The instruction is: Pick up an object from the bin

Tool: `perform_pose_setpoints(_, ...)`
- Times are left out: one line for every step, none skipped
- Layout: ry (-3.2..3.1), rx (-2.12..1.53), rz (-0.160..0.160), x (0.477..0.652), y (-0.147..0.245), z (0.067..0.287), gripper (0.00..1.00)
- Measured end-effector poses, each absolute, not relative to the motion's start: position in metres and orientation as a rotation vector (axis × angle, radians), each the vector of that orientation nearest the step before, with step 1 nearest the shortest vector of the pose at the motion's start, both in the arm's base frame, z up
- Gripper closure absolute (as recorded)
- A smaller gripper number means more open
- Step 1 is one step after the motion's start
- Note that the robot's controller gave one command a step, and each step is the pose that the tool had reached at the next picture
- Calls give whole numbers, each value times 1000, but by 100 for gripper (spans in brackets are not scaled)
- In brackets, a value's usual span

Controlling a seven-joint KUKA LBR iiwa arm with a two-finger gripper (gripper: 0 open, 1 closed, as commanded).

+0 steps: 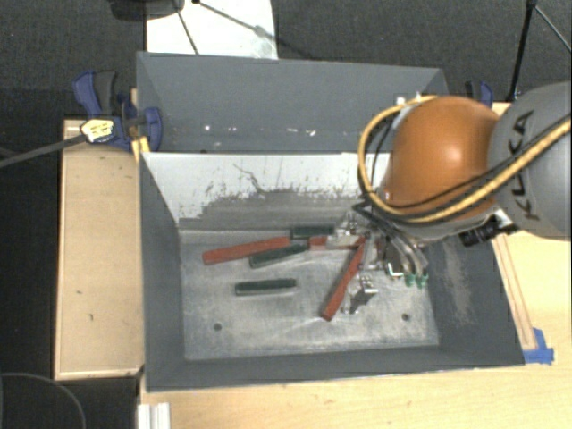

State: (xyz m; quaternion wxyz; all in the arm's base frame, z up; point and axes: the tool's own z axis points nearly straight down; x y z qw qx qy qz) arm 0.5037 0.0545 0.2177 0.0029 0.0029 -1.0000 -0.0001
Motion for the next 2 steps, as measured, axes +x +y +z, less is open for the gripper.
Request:
perform_pose_setpoints(-3144, 6, -1, 505, 54, 222, 0)
perform_pose_setpoints(-3153, 59, -2, 512, 44, 181, 0)
